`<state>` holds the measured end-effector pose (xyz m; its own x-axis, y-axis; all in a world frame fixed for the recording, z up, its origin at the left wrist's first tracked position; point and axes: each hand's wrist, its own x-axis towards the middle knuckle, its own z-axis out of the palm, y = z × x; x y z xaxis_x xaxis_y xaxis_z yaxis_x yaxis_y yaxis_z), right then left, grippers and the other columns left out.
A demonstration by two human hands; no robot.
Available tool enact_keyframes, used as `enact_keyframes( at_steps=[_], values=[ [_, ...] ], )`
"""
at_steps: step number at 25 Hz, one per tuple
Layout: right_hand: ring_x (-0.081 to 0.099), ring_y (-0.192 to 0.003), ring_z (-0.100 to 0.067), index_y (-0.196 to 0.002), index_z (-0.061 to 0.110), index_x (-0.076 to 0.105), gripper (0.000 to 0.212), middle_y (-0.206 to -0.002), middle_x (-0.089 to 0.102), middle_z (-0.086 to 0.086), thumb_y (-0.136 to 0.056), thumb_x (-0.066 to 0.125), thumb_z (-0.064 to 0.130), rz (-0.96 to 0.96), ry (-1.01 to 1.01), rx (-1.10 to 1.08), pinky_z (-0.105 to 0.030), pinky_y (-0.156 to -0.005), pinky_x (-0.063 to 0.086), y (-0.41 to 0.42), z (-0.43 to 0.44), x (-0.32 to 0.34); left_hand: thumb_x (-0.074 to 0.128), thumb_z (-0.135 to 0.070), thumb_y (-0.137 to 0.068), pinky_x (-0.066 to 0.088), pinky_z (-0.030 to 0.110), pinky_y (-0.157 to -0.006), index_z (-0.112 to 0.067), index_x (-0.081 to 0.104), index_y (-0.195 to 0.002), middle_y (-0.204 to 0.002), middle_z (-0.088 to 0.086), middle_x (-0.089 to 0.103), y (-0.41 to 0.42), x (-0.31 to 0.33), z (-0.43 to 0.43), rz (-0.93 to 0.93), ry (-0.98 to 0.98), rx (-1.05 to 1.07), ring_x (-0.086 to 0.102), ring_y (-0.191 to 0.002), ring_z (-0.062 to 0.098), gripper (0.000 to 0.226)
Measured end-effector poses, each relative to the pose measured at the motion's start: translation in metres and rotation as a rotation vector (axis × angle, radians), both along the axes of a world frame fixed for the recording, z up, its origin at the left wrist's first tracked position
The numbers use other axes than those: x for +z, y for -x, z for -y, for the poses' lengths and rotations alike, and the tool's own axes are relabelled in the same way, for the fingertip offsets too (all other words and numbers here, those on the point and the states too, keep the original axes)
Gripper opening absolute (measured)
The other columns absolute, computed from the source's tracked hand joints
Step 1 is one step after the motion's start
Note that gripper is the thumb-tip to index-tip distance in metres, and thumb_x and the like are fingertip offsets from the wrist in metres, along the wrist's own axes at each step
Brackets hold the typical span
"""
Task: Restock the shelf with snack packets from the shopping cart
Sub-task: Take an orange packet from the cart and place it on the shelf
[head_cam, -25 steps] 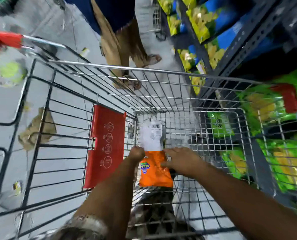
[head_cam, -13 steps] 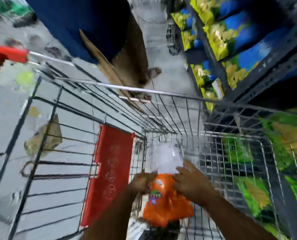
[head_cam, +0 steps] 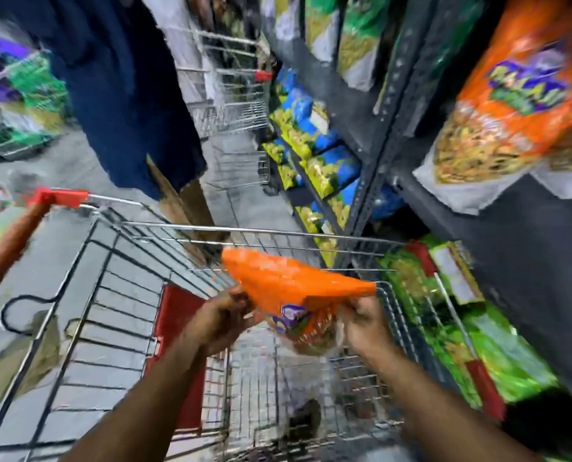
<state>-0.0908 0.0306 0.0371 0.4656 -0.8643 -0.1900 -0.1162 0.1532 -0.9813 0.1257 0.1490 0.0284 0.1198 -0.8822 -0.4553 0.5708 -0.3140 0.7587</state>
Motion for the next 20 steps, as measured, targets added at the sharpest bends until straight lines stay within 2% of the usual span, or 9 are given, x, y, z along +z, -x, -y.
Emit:
enact_keyframes(
  at_steps=[2, 3, 4, 6, 8, 10, 12, 15, 20],
  values=[
    [0.062, -0.077, 0.003, -0.078, 0.024, 0.067, 0.009, -0.073, 0.073, 0.023, -0.078, 0.059, 0.020, 0.103, 0.044, -0.143, -0.025, -0.078, 0.051, 0.017, -0.004, 0.039, 0.082, -0.022, -0.057, 0.048, 0.047, -0.097, -0.003, 0.058, -0.121, -0.125, 0.021, 0.063, 0.031, 0.043, 0.018, 0.233, 0.223, -0.184, 0.061, -0.114, 0.031, 0.071],
    [0.064, -0.082, -0.005, -0.078, 0.022, 0.070, 0.010, -0.075, 0.074, 0.018, -0.078, 0.060, 0.025, 0.137, 0.045, -0.207, -0.031, -0.081, 0.051, 0.026, -0.004, 0.058, 0.083, -0.024, -0.060, 0.046, 0.047, -0.101, 0.000, 0.049, -0.129, -0.132, 0.022, 0.056, 0.046, 0.053, 0.027, 0.309, 0.300, -0.235, 0.056, -0.120, 0.032, 0.081],
    [0.066, -0.089, -0.015, -0.082, 0.020, 0.070, 0.010, -0.082, 0.075, 0.010, -0.081, 0.061, 0.023, 0.194, 0.056, -0.270, -0.037, -0.085, 0.051, 0.037, -0.003, 0.077, 0.085, -0.027, -0.060, 0.048, 0.041, -0.099, -0.001, 0.048, -0.130, -0.132, 0.019, 0.058, 0.060, 0.069, 0.038, 0.371, 0.327, -0.244, 0.057, -0.119, 0.029, 0.084],
    [0.066, -0.103, -0.028, -0.092, 0.016, 0.068, 0.012, -0.098, 0.074, -0.005, -0.090, 0.056, 0.014, 0.308, 0.078, -0.383, -0.044, -0.091, 0.052, 0.063, 0.000, 0.113, 0.088, -0.036, -0.055, 0.053, 0.029, -0.088, -0.011, 0.058, -0.121, -0.117, 0.005, 0.070, 0.089, 0.104, 0.059, 0.441, 0.400, -0.249, 0.064, -0.107, 0.018, 0.077],
    [0.069, -0.097, -0.024, -0.094, 0.016, 0.067, 0.015, -0.096, 0.074, -0.004, -0.092, 0.052, 0.011, 0.390, 0.110, -0.472, -0.040, -0.085, 0.056, 0.093, 0.006, 0.143, 0.086, -0.036, -0.055, 0.055, 0.022, -0.079, -0.017, 0.066, -0.106, -0.100, -0.003, 0.076, 0.123, 0.135, 0.081, 0.492, 0.502, -0.232, 0.069, -0.094, 0.011, 0.058],
    [0.071, -0.083, -0.016, -0.094, 0.015, 0.064, 0.016, -0.088, 0.075, 0.001, -0.093, 0.050, 0.007, 0.472, 0.178, -0.558, -0.034, -0.076, 0.058, 0.128, 0.012, 0.167, 0.080, -0.021, -0.064, 0.055, 0.019, -0.073, -0.015, 0.069, -0.097, -0.089, -0.006, 0.078, 0.163, 0.154, 0.104, 0.496, 0.570, -0.242, 0.071, -0.085, 0.008, 0.035],
    [0.071, -0.077, -0.011, -0.099, 0.015, 0.060, 0.018, -0.087, 0.074, 0.002, -0.094, 0.047, 0.003, 0.495, 0.245, -0.630, -0.029, -0.072, 0.058, 0.159, 0.018, 0.185, 0.070, -0.002, -0.075, 0.056, 0.018, -0.068, -0.012, 0.067, -0.093, -0.081, -0.008, 0.078, 0.198, 0.163, 0.129, 0.478, 0.584, -0.268, 0.071, -0.078, 0.006, 0.021],
    [0.070, -0.076, -0.011, -0.095, 0.016, 0.057, 0.018, -0.092, 0.070, -0.003, -0.095, 0.045, 0.003, 0.486, 0.289, -0.754, -0.027, -0.070, 0.058, 0.200, 0.030, 0.205, 0.065, 0.000, -0.082, 0.055, 0.020, -0.067, -0.015, 0.068, -0.092, -0.079, -0.010, 0.078, 0.250, 0.173, 0.169, 0.459, 0.619, -0.351, 0.071, -0.077, 0.005, 0.019],
    [0.065, -0.098, -0.032, -0.096, 0.020, 0.058, 0.016, -0.102, 0.068, -0.014, -0.093, 0.049, 0.007, 0.372, 0.322, -0.906, -0.046, -0.089, 0.053, 0.230, 0.074, 0.205, 0.065, -0.003, -0.082, 0.056, 0.027, -0.080, -0.017, 0.068, -0.101, -0.088, -0.010, 0.077, 0.295, 0.167, 0.222, 0.343, 0.607, -0.392, 0.070, -0.088, 0.009, 0.024]
  ],
)
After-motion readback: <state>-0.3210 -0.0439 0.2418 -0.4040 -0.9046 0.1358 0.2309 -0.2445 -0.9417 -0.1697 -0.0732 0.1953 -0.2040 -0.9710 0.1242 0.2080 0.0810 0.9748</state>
